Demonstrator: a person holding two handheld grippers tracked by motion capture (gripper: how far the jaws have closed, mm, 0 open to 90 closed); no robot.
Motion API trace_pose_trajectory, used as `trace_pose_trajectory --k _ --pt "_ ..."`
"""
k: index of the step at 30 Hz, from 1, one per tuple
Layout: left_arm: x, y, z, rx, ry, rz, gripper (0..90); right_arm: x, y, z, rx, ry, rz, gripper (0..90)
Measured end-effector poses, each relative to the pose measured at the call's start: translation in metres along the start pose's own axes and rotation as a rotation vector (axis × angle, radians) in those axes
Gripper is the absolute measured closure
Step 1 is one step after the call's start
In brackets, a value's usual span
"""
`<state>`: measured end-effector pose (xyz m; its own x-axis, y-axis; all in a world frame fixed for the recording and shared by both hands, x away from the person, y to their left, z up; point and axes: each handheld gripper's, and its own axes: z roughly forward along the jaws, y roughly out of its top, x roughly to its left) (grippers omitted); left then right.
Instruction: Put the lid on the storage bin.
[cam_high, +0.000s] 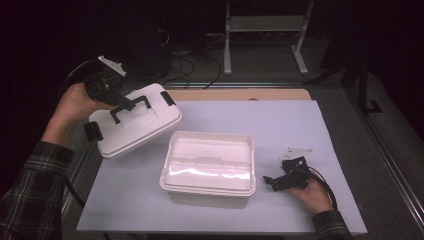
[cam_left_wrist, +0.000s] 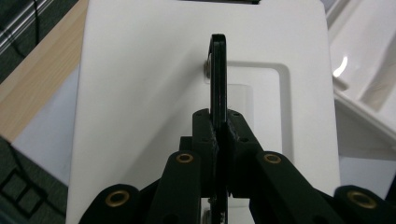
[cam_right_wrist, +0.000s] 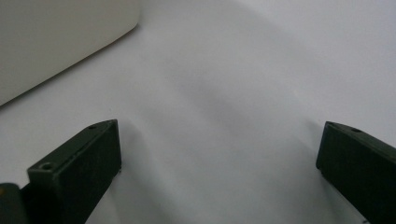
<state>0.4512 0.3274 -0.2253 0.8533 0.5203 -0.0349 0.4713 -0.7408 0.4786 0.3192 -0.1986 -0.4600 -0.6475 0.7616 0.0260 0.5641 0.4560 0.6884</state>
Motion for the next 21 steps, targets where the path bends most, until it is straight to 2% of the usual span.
trace_pose_trajectory --k 2,3,4,5,6,7,11,15,18,21 --pt "-0.006 0.004 -0.003 -0.015 -0.016 0.020 83.9 0.000 0.000 0.000 0.000 0.000 0.000 0.0" --pt "-0.014 0.009 -0.004 -0.030 -0.038 0.040 83.9 0.000 0.000 0.000 0.000 0.000 0.000 0.0" --pt "-0.014 0.009 -0.004 -0.030 -0.038 0.040 83.9 0.000 0.000 0.000 0.000 0.000 0.000 0.0" --pt "-0.022 0.015 -0.003 -0.042 -0.063 0.064 83.9 0.000 0.000 0.000 0.000 0.000 0.000 0.0" --pt "-0.022 0.015 -0.003 -0.042 -0.063 0.064 83.9 0.000 0.000 0.000 0.000 0.000 0.000 0.0" --pt "-0.029 0.020 0.000 -0.048 -0.089 0.087 83.9 0.000 0.000 0.000 0.000 0.000 0.000 0.0" --pt "-0.040 0.028 0.003 -0.051 -0.107 0.121 83.9 0.000 0.000 0.000 0.000 0.000 0.000 0.0" --pt "-0.055 0.041 0.009 -0.051 -0.141 0.172 83.9 0.000 0.000 0.000 0.000 0.000 0.000 0.0" --pt "-0.069 0.051 0.013 -0.048 -0.159 0.217 83.9 0.000 0.000 0.000 0.000 0.000 0.000 0.0" --pt "-0.086 0.063 0.017 -0.037 -0.160 0.266 83.9 0.000 0.000 0.000 -0.001 0.001 0.000 0.0"
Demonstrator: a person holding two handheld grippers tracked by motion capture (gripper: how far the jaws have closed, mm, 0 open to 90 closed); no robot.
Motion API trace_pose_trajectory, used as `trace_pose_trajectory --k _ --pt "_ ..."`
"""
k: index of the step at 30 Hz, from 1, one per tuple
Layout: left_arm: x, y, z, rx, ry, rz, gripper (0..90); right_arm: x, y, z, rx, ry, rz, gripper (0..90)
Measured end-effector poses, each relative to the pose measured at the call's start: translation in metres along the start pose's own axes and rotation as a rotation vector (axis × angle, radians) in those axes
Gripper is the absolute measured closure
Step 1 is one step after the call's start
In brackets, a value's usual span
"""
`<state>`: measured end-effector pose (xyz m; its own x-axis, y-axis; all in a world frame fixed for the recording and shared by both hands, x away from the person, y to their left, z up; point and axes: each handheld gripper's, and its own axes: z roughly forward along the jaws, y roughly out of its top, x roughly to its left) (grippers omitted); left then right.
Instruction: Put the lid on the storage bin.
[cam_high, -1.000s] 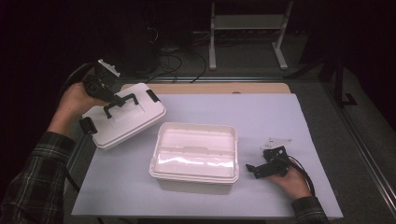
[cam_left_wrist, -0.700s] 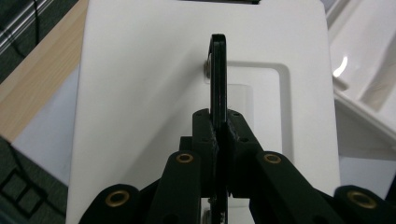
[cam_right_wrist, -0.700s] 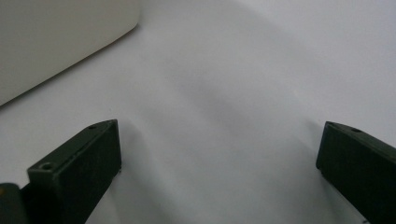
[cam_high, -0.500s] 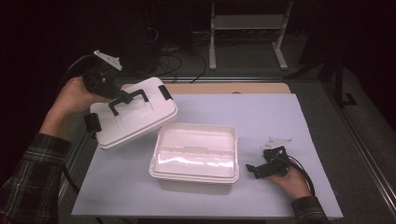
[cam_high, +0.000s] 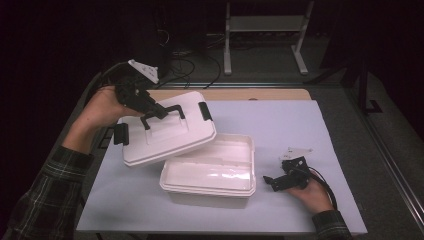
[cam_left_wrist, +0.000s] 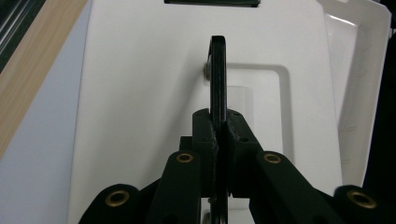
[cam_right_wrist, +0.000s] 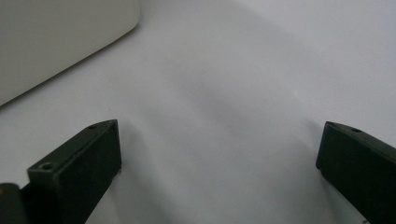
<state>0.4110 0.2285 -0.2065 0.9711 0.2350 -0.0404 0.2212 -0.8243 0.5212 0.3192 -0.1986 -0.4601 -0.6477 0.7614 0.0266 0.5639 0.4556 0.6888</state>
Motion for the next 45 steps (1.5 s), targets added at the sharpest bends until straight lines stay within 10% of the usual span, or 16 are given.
trace_pose_trajectory --k 11,28,45 --pt "-0.030 0.036 0.037 -0.004 -0.120 0.130 83.9 0.000 0.000 0.000 0.000 0.001 0.000 0.0" --pt "-0.049 0.054 0.078 0.018 -0.208 0.216 83.9 0.000 0.000 0.000 -0.001 0.001 0.000 0.0" --pt "-0.055 0.056 0.071 -0.048 -0.219 0.246 83.9 0.000 0.000 0.000 -0.001 0.001 0.000 0.0"
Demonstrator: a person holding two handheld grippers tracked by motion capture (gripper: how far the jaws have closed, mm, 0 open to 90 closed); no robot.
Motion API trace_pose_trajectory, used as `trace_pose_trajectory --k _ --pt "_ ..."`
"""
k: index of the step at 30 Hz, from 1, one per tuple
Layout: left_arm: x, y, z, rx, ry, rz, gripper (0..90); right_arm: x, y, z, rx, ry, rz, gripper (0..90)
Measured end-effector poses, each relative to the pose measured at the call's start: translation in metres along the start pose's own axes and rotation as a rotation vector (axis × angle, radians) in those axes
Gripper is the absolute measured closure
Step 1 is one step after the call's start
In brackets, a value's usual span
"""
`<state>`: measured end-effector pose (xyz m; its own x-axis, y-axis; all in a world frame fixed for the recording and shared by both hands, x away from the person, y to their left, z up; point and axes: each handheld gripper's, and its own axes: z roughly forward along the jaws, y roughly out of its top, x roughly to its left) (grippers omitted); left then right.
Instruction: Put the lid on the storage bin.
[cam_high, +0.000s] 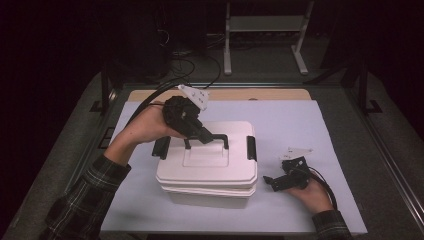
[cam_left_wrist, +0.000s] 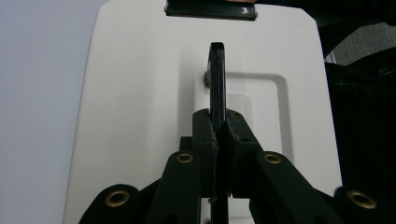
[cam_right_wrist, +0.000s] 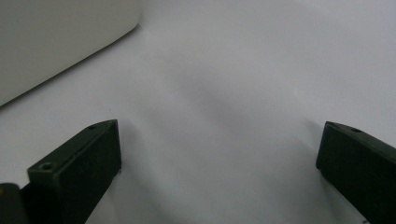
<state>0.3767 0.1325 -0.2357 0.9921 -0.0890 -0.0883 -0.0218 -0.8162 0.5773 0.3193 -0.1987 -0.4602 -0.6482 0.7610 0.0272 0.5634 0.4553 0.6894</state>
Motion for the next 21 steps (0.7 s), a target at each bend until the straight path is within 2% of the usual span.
trace_pose_trajectory --k 5,7,8,10,15,17,21 --pt "0.003 0.001 0.019 0.061 -0.013 0.001 83.8 0.000 0.000 0.000 0.000 -0.001 -0.002 0.0" --pt "0.005 0.001 0.023 0.074 -0.027 -0.004 83.7 0.000 0.000 0.000 0.000 -0.001 0.000 0.0" --pt "0.004 0.001 0.024 0.072 -0.021 -0.007 82.9 0.000 0.000 0.000 0.001 0.000 0.002 0.0" --pt "0.004 0.000 0.021 0.071 -0.013 -0.022 73.2 0.000 0.000 0.000 0.001 0.000 0.002 0.0" --pt "0.001 -0.007 0.010 0.073 0.034 -0.036 56.7 0.000 0.000 0.000 0.000 0.001 0.003 0.0" --pt "-0.001 -0.013 0.005 0.057 0.046 -0.062 50.8 0.000 0.000 0.000 0.000 0.001 0.003 0.0" --pt "-0.005 -0.028 -0.004 0.042 0.102 -0.100 37.9 0.000 0.000 0.000 0.000 0.001 0.004 0.0"
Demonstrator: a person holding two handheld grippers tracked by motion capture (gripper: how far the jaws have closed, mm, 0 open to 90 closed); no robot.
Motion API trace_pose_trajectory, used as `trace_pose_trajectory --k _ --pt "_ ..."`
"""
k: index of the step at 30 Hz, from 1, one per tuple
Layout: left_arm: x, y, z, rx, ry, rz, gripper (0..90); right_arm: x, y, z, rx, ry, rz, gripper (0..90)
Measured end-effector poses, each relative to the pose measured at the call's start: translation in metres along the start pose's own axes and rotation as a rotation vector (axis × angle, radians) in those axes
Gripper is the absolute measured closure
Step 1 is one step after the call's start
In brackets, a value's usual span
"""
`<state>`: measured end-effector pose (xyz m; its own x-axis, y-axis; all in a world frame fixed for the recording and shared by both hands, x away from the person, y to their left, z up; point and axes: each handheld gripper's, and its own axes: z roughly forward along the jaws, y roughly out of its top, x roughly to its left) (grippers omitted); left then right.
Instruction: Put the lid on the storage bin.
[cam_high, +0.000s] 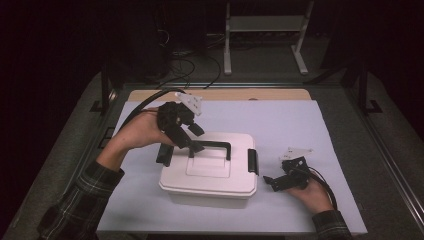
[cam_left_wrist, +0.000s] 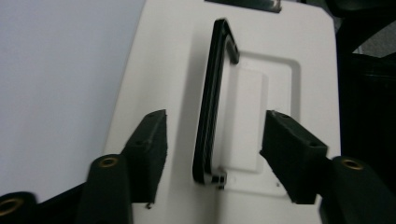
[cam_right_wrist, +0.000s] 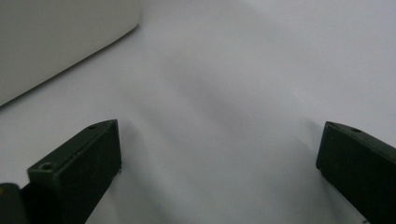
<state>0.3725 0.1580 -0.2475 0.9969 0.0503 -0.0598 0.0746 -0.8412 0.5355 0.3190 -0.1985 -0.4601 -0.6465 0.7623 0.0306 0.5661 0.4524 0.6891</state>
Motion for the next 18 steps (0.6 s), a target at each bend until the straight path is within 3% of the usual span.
trace_pose_trajectory --k 8,18 --pt "-0.003 -0.039 -0.020 -0.040 0.082 -0.067 22.8 0.000 0.000 0.000 0.000 0.000 0.000 0.0" --pt "-0.010 -0.089 -0.039 -0.061 0.147 -0.156 19.4 0.000 0.000 0.000 -0.001 0.000 -0.002 0.0"
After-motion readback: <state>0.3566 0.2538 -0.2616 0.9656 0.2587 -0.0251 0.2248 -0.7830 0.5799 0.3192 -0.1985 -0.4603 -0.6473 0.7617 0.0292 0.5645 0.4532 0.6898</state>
